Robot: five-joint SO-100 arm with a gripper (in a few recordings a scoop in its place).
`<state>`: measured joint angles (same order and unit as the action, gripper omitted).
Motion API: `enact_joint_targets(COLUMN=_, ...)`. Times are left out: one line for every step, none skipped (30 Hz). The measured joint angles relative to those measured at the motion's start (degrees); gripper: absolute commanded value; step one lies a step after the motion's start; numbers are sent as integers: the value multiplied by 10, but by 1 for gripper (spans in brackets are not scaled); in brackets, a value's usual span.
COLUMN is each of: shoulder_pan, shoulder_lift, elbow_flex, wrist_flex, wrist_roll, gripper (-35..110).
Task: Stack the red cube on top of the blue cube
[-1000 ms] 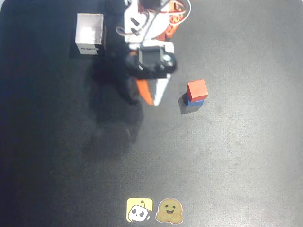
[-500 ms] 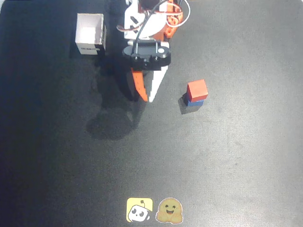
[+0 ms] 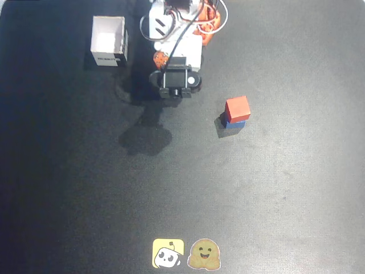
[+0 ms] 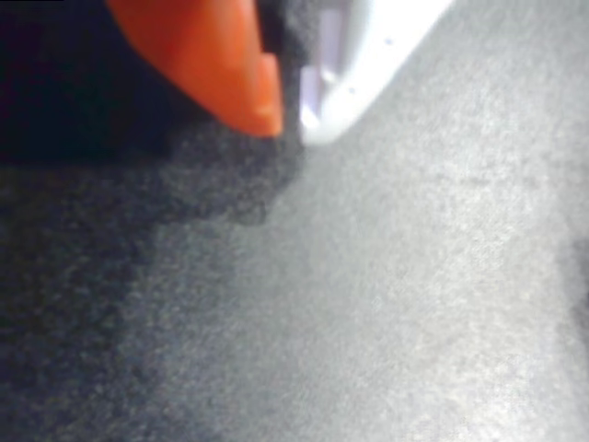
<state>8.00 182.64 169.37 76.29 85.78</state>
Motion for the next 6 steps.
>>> enact_joint_targets(shoulder_pan=-2, shoulder_lift=0, elbow_flex=0, wrist_flex=1, wrist_roll=0, gripper=0)
enact_joint_targets(shoulder_pan=-3, shoulder_lift=0, elbow_flex=0, wrist_flex=1, wrist_roll=0, gripper=0)
enact_joint_targets(shoulder_pan=-3, shoulder_lift=0, elbow_flex=0, wrist_flex=1, wrist_roll=0, gripper=0)
enact_joint_targets(shoulder_pan=-3, shoulder_lift=0, elbow_flex=0, wrist_flex=1, wrist_roll=0, gripper=0)
enact_joint_targets(shoulder_pan=-3, shoulder_lift=0, elbow_flex=0, wrist_flex=1, wrist_roll=0, gripper=0)
enact_joint_targets(shoulder_pan=-3, shoulder_lift=0, elbow_flex=0, wrist_flex=1, wrist_roll=0, gripper=0)
